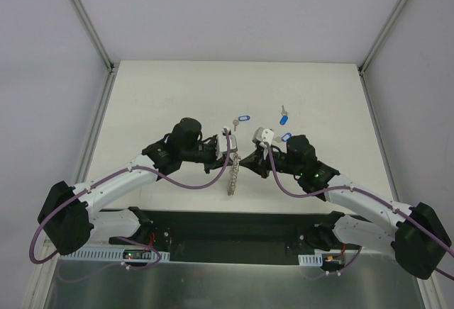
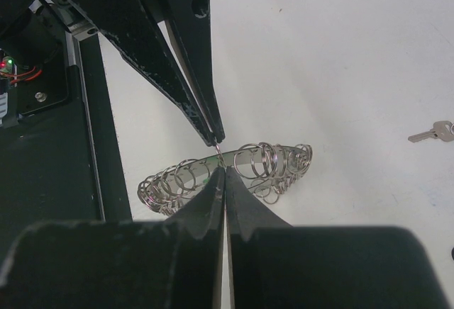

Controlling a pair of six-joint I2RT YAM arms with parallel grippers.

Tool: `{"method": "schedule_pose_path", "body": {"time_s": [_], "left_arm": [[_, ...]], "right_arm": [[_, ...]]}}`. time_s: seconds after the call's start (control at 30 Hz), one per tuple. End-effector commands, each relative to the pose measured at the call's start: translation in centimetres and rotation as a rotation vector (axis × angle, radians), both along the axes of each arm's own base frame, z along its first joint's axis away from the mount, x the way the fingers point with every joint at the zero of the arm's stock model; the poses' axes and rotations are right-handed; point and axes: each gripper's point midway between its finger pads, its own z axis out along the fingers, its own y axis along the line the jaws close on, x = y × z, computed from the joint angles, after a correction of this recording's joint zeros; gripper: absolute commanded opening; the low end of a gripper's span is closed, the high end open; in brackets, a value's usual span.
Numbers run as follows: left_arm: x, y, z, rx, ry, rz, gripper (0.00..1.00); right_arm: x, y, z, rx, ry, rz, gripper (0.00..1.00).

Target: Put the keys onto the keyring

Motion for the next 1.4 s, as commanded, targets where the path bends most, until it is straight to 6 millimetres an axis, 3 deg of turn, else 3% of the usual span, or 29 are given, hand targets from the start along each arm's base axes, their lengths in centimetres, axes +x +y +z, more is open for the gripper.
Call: {"method": "schedule_pose_path", "body": {"time_s": [0.0, 0.77, 1.37], "left_arm": [[0.26, -0.76, 0.94, -0.036, -0.031, -0.011, 0.0], [0.35, -0.7, 0.85, -0.032, -0.036, -0.008, 0.0], [0.27, -0.74, 0.95, -0.033, -0.039, -0.01, 0.0]], "right_arm": [[0.45, 0.42, 1.07, 0.043, -0.035, 0.003, 0.01], [0.11, -0.09, 1.68, 0.058, -0.057, -0.004, 0.01], [0.25, 0.13, 0.98, 0.039, -0.048, 0.002, 0.01]]}}
